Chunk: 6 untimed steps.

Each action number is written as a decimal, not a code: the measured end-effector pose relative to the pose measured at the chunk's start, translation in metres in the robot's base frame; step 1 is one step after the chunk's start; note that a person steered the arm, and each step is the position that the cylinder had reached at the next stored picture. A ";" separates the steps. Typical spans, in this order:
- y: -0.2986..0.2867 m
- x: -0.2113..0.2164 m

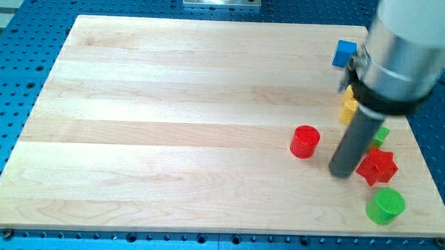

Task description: Move the red circle on the top right

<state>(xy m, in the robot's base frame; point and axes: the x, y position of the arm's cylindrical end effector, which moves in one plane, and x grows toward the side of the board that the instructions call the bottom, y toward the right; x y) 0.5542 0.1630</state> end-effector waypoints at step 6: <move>-0.047 -0.234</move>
<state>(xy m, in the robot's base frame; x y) 0.3202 0.1159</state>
